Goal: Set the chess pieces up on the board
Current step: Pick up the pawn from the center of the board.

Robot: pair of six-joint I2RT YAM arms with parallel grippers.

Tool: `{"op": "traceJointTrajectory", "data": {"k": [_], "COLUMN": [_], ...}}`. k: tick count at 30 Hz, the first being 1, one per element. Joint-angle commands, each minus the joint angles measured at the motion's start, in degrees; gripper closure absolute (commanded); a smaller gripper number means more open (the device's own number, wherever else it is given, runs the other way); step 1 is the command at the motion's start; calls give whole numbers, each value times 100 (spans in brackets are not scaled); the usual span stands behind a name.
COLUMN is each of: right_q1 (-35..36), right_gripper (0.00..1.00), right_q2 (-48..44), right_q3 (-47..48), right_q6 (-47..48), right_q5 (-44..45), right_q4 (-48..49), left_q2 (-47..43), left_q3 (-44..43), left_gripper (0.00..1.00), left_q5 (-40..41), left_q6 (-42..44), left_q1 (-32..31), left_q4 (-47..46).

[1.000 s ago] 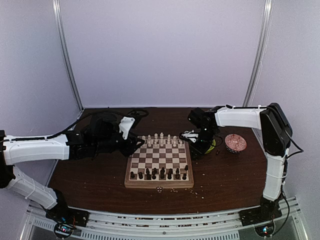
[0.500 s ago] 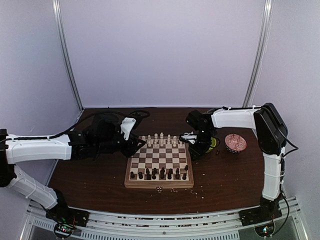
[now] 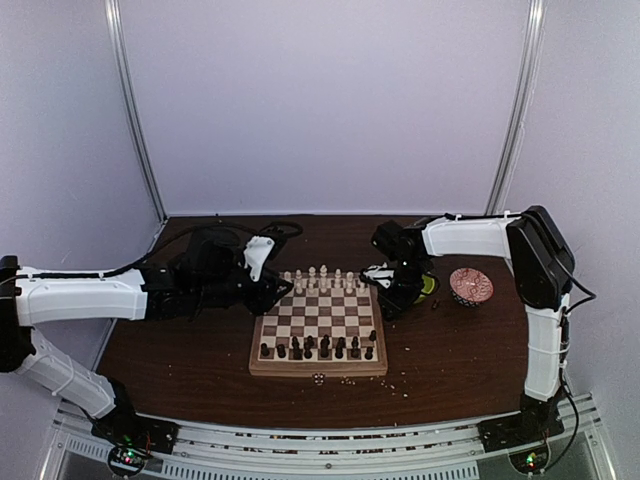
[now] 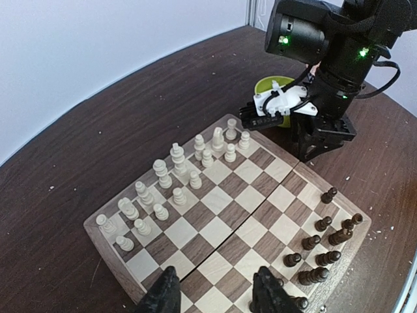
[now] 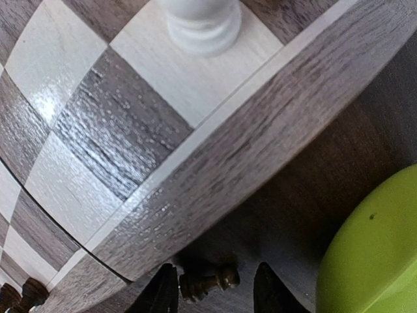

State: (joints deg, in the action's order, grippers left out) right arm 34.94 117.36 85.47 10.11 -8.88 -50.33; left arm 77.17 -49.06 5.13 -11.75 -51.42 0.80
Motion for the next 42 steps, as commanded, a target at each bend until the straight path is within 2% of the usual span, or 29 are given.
{"op": "traceJointTrajectory", "data": {"k": [1,24,35,42], "right_q1": [-26,-322,-561,-601], "right_gripper": [58,59,66,75], "right_q2": [-22,-331,-436,-409], "right_q3": [-138,-450,-604,-559], "right_q6": [30,-25,1,4], "right_q5": [141,45,-48,-127], "right_q4": [0,8,11,14], "left_q2": [52,138,166,187], "left_q3": [62,37,24,10], "left_gripper": [59,59,59,59], "left_q5": [-64,-147,-166,-175], "left_q6": [-56,-38,-21,-18], "left_q1": [27,27,27,27], "left_q4": [-337,-344,-330,-321]}}
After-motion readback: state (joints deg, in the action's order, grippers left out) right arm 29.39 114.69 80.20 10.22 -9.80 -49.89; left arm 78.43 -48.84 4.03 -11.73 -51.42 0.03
